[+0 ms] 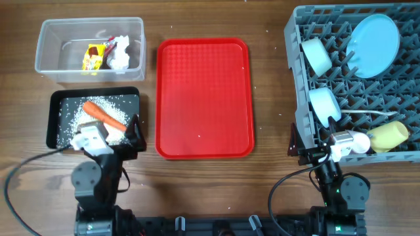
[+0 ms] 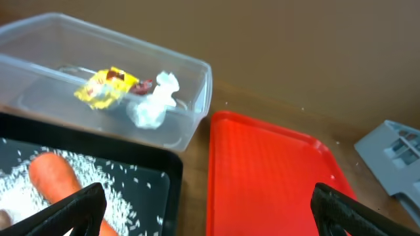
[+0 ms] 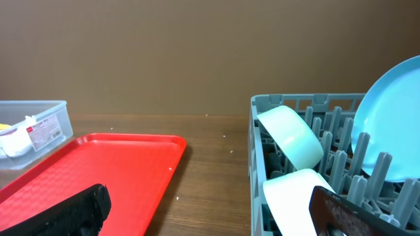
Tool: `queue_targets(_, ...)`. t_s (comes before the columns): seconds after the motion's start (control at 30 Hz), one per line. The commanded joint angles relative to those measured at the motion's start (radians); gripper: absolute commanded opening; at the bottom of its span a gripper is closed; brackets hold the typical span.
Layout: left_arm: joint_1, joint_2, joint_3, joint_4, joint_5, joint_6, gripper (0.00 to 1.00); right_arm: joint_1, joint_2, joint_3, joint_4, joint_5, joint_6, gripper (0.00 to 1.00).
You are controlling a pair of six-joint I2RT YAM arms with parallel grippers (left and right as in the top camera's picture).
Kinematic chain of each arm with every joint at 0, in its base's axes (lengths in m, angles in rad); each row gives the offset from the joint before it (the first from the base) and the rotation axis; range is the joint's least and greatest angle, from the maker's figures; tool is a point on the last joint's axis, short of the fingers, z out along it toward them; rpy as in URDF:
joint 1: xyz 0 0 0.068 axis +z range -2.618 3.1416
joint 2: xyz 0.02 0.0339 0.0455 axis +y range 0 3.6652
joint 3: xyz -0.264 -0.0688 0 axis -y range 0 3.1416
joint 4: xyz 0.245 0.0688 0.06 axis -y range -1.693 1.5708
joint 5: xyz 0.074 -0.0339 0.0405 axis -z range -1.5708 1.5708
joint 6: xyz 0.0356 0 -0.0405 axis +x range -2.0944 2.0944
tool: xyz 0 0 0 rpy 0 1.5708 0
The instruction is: Sort waste into correct bins and load items into the dishwasher rack
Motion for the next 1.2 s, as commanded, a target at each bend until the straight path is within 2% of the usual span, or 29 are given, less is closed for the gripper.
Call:
queue_targets(0.0,0.007,-0.096,-0.076,0.024,0.012,0.020,1.00,0.005,-0.008,-0.003,0.002,0.008,0.011,1.00)
queue_targets(0.33,0.007,-0.283,-0.196,0.032,0.000,0.019,1.00,0.005,-0.008,-0.003,0.002,0.008,0.011,1.00)
queue_targets(1.17,0.007,-0.280,-0.214,0.070,-0.010,0.019,1.00,0.005,-0.008,-0.003,0.002,0.008,0.011,1.00)
